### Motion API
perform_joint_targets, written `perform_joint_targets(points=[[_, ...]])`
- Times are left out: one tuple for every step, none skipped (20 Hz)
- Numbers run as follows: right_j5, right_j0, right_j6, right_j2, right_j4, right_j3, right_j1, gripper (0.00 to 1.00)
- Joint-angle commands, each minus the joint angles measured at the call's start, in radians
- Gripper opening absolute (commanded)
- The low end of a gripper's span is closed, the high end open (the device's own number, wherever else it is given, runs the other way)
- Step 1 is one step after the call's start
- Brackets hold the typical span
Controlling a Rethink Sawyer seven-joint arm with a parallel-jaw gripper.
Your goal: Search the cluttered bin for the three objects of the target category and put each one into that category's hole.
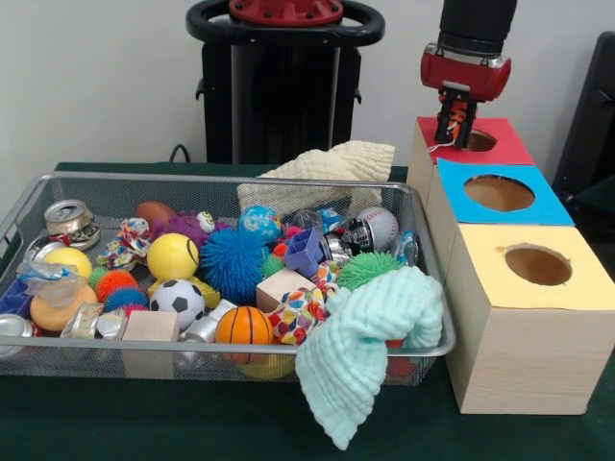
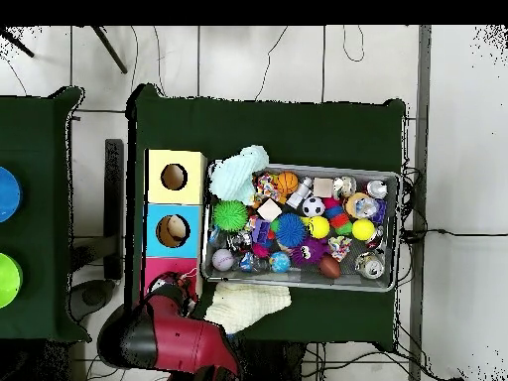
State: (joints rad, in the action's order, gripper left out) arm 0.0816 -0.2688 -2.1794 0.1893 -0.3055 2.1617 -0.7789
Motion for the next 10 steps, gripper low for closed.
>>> perform_joint_targets(points=[[0.054, -0.010, -0.205, -0.095, -0.057, 0.004, 0.046, 0.00], [0.065, -0.010, -0.197, -0.082, -0.055, -0.008, 0.046, 0.00], [0.088, -0.013, -0.189, -0.069, -0.054, -0.024, 0.043, 0.00], [0.113, -0.014, -0.179, -0.053, -0.049, -0.038, 0.036, 0.00], [0.135, -0.020, -0.175, -0.040, -0.048, -0.053, 0.034, 0.00], [0.165, -0.021, -0.167, -0.025, -0.043, -0.065, 0.025, 0.00], [0.195, -0.023, -0.160, -0.010, -0.037, -0.078, 0.015, 0.00], [0.224, -0.021, -0.153, 0.001, -0.029, -0.089, 0.005, 0.00], [0.252, -0.019, -0.145, 0.012, -0.021, -0.099, -0.005, 0.00], [0.283, -0.014, -0.137, 0.021, -0.012, -0.111, -0.015, 0.00]])
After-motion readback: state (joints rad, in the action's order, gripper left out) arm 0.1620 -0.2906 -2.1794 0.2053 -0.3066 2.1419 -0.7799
